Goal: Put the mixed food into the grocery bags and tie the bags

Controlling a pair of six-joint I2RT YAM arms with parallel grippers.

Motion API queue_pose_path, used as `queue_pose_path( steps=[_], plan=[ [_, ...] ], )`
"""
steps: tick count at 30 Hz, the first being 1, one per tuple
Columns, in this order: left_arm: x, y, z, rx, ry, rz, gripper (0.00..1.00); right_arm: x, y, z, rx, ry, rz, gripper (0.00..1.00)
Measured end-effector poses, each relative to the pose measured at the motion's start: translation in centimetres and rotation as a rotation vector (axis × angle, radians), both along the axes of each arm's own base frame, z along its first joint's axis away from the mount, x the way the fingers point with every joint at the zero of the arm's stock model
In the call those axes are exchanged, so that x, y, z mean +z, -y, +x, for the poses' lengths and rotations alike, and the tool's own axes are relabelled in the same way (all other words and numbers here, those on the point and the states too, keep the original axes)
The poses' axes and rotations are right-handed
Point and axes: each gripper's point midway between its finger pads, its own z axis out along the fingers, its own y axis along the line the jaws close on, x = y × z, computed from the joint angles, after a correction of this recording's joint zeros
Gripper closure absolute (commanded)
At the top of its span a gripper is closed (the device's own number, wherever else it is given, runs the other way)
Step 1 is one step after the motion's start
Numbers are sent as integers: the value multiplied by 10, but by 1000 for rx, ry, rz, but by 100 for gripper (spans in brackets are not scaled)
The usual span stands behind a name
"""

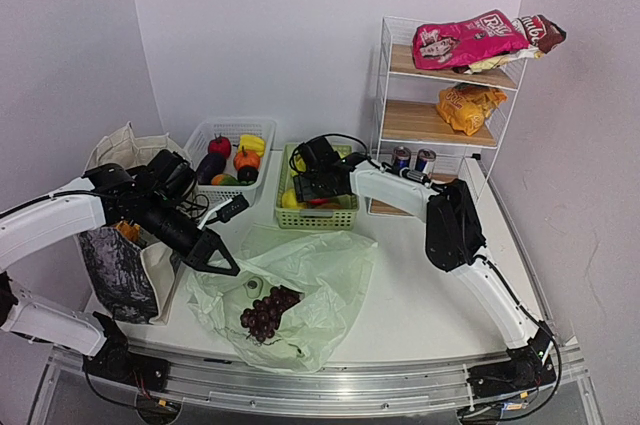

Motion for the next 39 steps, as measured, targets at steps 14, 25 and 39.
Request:
queue_pose_path(
  steps=[14,25,39],
  plan=[
    [0,0,1,1,3,1,100,-6,2,-2,34,2,-27,73],
    [6,3,11,19,38,12,100,118,0,-32,139,66,114,81],
    [13,5,22,37,88,7,100,222,-46,-340,895,35,352,91]
  ],
)
